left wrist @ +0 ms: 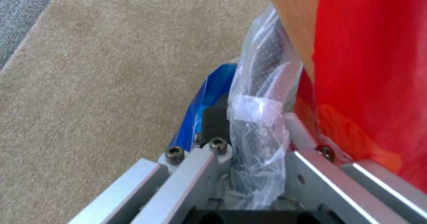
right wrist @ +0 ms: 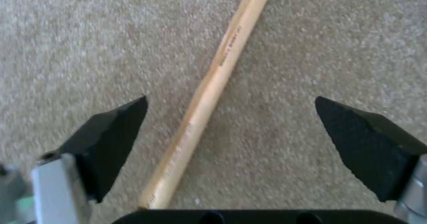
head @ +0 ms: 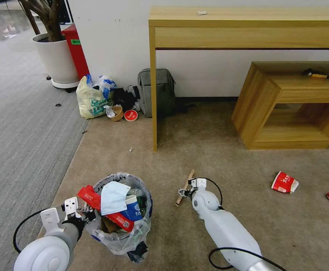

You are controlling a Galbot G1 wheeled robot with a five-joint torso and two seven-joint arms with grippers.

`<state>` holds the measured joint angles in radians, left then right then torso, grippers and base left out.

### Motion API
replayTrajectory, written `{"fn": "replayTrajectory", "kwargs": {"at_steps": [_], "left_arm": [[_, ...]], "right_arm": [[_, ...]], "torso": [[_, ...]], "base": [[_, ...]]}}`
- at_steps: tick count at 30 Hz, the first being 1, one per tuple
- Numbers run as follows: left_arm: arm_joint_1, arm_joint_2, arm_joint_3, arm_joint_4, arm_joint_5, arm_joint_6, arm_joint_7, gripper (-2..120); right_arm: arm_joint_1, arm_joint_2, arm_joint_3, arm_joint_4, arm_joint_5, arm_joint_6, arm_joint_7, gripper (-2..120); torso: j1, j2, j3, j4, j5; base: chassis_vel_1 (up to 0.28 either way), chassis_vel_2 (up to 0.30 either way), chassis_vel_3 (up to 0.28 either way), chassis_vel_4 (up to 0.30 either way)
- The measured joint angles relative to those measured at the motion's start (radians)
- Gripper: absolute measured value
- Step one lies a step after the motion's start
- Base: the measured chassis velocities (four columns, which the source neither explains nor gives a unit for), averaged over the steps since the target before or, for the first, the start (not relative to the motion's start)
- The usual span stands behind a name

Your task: Pick up the trash bin and place the garbage on the floor into it.

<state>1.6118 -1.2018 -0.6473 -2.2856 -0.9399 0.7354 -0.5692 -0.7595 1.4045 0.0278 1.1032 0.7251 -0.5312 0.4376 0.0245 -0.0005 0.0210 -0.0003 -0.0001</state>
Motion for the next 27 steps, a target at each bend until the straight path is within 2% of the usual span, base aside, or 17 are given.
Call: {"fn": "replayTrajectory", "kwargs": {"at_steps": [3,12,17,27], "left_arm": [[0.001,0.0,-0.003,0.0,0.001,0.0,0.0,0],[-0.003,-0.004,0.0,0.002,0.002,0.0,0.001,0],[-0.003,-0.006,0.001,0.002,0.005,0.0,0.002,0],[0.002,-0.01,0.001,-0.002,0.009,0.0,0.004,0]], "right_arm": [[0.032,0.009,-0.021,-0.035,0.068,-0.013,0.044,81],[0.072,0.011,-0.049,-0.08,0.142,-0.033,0.077,78],[0.088,0.014,-0.069,-0.102,0.194,-0.039,0.092,65],[0.099,0.025,-0.088,-0.126,0.201,-0.039,0.103,52]], "torso": [[0.0,0.0,0.0,0.0,0.0],[0.0,0.0,0.0,-0.0001,0.0],[0.0,0.0,0.0,-0.0001,0.0],[0.0,0.0,0.0,0.0,0.0]], "base": [[0.0,0.0,0.0,0.0],[0.0,0.0,0.0,0.0],[0.0,0.0,0.0,0.0],[0.0,0.0,0.0,0.0]]}}
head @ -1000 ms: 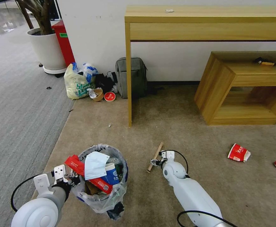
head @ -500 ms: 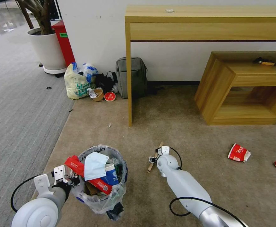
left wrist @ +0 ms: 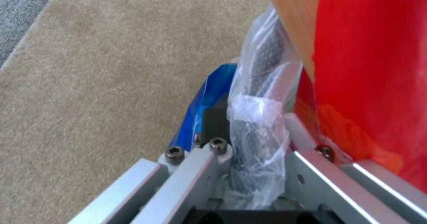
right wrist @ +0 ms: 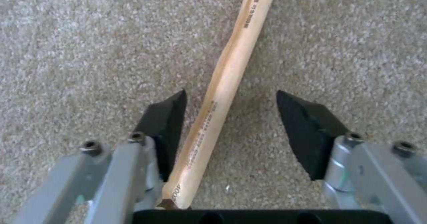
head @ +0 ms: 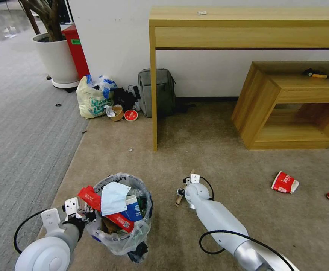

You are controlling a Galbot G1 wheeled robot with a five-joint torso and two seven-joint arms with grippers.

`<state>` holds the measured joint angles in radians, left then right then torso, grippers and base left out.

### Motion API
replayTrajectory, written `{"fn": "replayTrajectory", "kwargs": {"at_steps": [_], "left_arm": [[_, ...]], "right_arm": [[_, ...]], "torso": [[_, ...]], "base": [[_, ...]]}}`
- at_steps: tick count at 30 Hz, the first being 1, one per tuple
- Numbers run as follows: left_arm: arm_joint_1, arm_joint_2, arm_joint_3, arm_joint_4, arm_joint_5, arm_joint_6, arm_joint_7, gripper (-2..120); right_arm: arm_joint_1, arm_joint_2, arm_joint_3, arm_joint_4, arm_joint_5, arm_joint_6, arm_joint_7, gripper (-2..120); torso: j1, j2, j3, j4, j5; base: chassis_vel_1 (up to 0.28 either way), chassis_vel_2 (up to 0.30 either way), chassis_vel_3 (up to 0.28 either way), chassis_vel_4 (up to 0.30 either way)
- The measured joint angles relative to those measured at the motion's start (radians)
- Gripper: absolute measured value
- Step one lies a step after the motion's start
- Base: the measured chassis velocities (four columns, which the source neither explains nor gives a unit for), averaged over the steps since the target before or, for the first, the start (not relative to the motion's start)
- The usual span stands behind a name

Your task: Pick up the trash bin and place the garbage on the floor into it.

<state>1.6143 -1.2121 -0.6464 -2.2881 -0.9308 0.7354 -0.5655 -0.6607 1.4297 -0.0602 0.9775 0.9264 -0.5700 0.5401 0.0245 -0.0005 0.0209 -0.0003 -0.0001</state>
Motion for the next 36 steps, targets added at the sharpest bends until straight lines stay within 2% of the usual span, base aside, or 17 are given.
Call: {"fn": "replayTrajectory", "kwargs": {"at_steps": [2,9,20,23,26,31,36], "left_arm": [[0.001,-0.001,0.0,-0.001,0.001,0.0,0.0,0],[0.005,-0.001,0.0,-0.006,0.002,0.0,0.004,0],[0.009,-0.003,0.001,-0.011,0.01,0.0,0.011,0],[0.009,-0.004,0.002,-0.012,0.011,0.0,0.012,0],[0.01,-0.005,0.002,-0.013,0.014,0.0,0.014,0],[0.011,-0.003,0.002,-0.016,0.015,0.0,0.017,0],[0.009,-0.002,0.001,-0.018,0.014,0.0,0.019,0]], "right_arm": [[-0.001,0.001,-0.003,-0.006,-0.002,0.001,0.0,46],[-0.003,0.003,-0.002,-0.016,-0.002,0.003,-0.001,39],[-0.008,0.001,0.003,-0.029,-0.007,0.014,-0.009,19],[-0.009,0.001,0.004,-0.032,-0.009,0.018,-0.011,4],[-0.011,0.002,0.006,-0.032,-0.012,0.021,-0.012,0],[-0.019,-0.001,0.013,-0.021,-0.024,0.029,-0.012,0],[-0.049,-0.033,0.035,0.08,-0.099,0.047,-0.027,0]], "torso": [[0.0,0.0,0.0,-0.0001,0.0],[0.0,0.0,0.0,-0.0001,0.0],[0.0,0.0,0.0,-0.0001,0.0],[0.0,0.0,0.0,-0.0001,0.0],[0.0,0.0,0.0,0.0,0.0],[0.0,0.0,0.0,0.0001,0.0001],[0.0,0.0,0.0,-0.0001,0.0002]], "base": [[0.0,0.0,0.0,0.0],[0.0,0.0,0.0,0.0],[0.0,0.0,0.0,0.0],[0.0,0.0,0.0,0.0],[0.0,0.0,0.0,0.0],[0.0,0.0,0.0,0.0],[0.0,0.0,0.0,0.0]]}}
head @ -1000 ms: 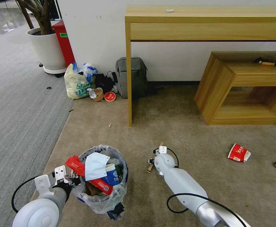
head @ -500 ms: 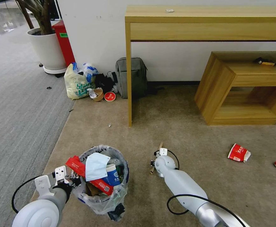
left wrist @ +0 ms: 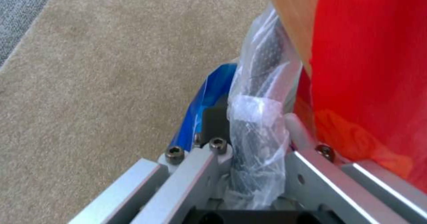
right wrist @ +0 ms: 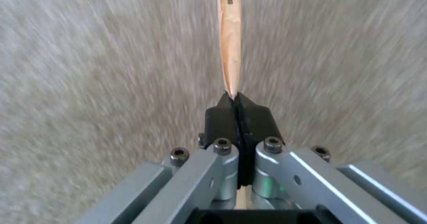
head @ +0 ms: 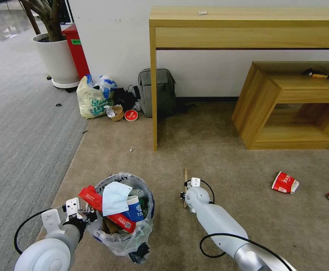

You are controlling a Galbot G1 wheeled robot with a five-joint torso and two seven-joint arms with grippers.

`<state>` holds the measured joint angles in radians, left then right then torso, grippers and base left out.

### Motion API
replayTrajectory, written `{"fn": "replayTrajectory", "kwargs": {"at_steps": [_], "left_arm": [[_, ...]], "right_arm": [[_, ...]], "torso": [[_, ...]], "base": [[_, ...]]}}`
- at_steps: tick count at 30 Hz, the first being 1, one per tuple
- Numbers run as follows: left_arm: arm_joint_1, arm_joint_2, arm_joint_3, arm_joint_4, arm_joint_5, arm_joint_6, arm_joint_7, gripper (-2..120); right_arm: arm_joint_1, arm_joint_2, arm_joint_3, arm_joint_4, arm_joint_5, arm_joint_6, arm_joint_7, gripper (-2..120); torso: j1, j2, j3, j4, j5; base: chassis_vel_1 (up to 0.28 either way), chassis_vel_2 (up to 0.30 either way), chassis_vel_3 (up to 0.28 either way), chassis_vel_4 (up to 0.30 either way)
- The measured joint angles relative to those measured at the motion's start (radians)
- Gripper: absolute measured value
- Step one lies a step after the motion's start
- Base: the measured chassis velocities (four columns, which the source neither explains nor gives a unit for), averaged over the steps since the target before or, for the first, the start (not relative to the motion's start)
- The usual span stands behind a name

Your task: Pick up the trash bin and place the garbage on the floor into it.

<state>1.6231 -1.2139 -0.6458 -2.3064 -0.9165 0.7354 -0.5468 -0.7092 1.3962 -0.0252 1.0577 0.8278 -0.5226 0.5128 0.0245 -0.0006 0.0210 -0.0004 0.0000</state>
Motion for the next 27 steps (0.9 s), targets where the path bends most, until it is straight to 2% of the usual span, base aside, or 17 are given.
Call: {"fn": "replayTrajectory", "kwargs": {"at_steps": [6,7,10,11,15,16,17,21,23,27], "left_arm": [[-0.004,-0.001,0.003,0.002,0.001,0.0,0.0,0],[-0.004,-0.001,0.003,0.002,0.001,0.0,0.0,0],[-0.009,0.003,0.006,0.007,0.001,0.0,0.0,0],[-0.009,0.003,0.006,0.007,0.001,0.0,0.0,0],[-0.014,0.014,0.012,0.017,0.0,0.0,0.0,0],[-0.014,0.014,0.012,0.017,0.0,0.0,0.0,0],[-0.016,0.017,0.013,0.022,-0.001,0.0,0.0,0],[-0.023,0.024,0.019,0.03,-0.002,0.0,0.0,0],[-0.026,0.026,0.021,0.034,-0.003,0.0,0.0,0],[-0.026,0.029,0.022,0.037,-0.003,0.0,0.0,0]], "right_arm": [[-0.041,-0.049,0.035,0.194,-0.076,0.053,-0.039,0],[-0.041,-0.049,0.035,0.194,-0.076,0.053,-0.039,0],[-0.064,-0.085,0.054,0.32,-0.152,0.11,-0.129,0],[-0.064,-0.085,0.054,0.32,-0.152,0.11,-0.129,0],[-0.102,-0.166,0.063,0.539,-0.209,0.171,-0.323,0],[-0.102,-0.166,0.063,0.539,-0.209,0.171,-0.323,0],[-0.108,-0.19,0.064,0.604,-0.22,0.191,-0.377,0],[-0.106,-0.244,0.046,0.746,-0.212,0.224,-0.486,0],[-0.097,-0.278,0.012,0.824,-0.161,0.231,-0.547,0],[-0.104,-0.31,-0.045,0.902,-0.097,0.226,-0.615,0]], "torso": [[0.0,0.0,0.0,0.0001,0.0],[0.0,0.0,0.0,0.0001,0.0],[0.0,0.0,0.0,0.0001,0.0],[0.0,0.0,0.0,0.0001,0.0],[0.0,0.0,0.0,-0.0001,0.0],[0.0,0.0,0.0,-0.0001,0.0],[0.0,0.0,0.0,0.0,-0.0001],[0.0,0.0,0.0,-0.0001,-0.0002],[0.0,0.0,0.0,0.0001,-0.0002],[0.0,0.0,0.0,0.0002,-0.0002]], "base": [[0.0,0.0,0.0,0.0],[0.0,0.0,0.0,0.0],[0.0,0.0,0.0,0.0],[0.0,0.0,0.0,0.0],[0.0,0.0,0.0,0.0],[0.0,0.0,0.0,0.0],[0.0,0.0,0.0,0.0],[0.0,0.0,0.0,0.0],[0.0,0.0,0.0,0.0],[0.0,0.0,0.0,0.0]]}}
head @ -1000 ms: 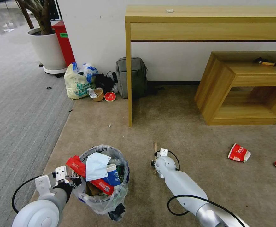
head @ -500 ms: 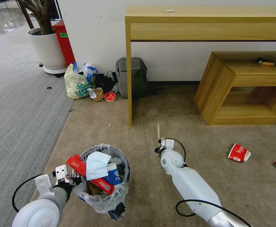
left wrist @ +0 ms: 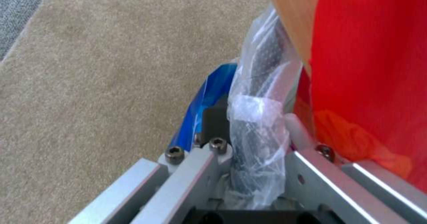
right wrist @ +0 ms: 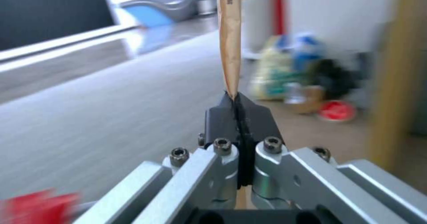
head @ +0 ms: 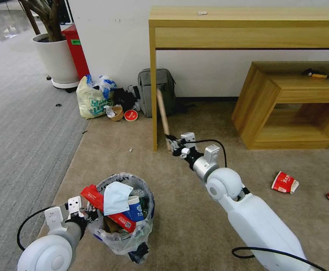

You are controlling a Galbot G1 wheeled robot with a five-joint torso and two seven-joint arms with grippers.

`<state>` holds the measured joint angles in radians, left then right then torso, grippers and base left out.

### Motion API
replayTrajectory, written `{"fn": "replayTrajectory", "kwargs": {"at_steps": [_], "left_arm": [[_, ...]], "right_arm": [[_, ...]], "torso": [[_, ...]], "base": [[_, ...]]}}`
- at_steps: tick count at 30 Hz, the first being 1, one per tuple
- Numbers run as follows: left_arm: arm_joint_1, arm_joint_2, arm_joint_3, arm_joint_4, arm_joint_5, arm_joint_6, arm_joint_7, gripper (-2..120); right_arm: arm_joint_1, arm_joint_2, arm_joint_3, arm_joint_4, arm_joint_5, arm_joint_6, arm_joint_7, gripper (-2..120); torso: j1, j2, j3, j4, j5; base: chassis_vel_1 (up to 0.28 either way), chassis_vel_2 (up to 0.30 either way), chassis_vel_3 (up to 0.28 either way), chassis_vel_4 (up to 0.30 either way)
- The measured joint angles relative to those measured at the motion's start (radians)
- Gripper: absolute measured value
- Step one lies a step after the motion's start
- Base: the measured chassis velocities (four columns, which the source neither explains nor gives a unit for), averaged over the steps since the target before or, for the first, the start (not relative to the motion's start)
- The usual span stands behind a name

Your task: Pick up the trash bin and place the garbage on the floor into it.

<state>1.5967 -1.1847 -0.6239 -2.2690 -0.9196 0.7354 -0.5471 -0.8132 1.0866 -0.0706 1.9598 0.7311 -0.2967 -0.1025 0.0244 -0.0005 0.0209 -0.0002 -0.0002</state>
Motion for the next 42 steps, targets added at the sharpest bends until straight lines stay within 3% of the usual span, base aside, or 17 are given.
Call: {"fn": "replayTrajectory", "kwargs": {"at_steps": [13,21,35,42], "left_arm": [[-0.009,-0.008,0.008,0.006,0.0,0.0,0.001,0],[-0.008,-0.009,0.008,0.002,0.0,0.0,0.001,0],[-0.005,-0.007,0.005,-0.01,-0.004,0.0,0.003,0],[-0.006,-0.007,0.005,-0.011,-0.009,0.0,0.003,0]], "right_arm": [[-0.032,-0.033,-0.178,0.037,0.011,-0.007,-0.066,0],[-0.04,-0.074,-0.236,0.02,-0.037,-0.008,-0.08,0],[-0.036,-0.035,-0.299,-0.077,-0.113,0.019,-0.083,0],[-0.035,-0.016,-0.312,-0.106,-0.144,0.029,-0.077,24]], "torso": [[0.0,0.0,0.0,0.0,0.0001],[0.0,0.0,0.0,-0.0001,0.0],[0.0,0.0,0.0,-0.0001,0.0001],[0.0,0.0,0.0,-0.0001,0.0001]], "base": [[0.0,0.0,0.0,0.0],[0.0,0.0,0.0,0.0],[0.0,0.0,0.0,0.0],[0.0,0.0,0.0,0.0]]}}
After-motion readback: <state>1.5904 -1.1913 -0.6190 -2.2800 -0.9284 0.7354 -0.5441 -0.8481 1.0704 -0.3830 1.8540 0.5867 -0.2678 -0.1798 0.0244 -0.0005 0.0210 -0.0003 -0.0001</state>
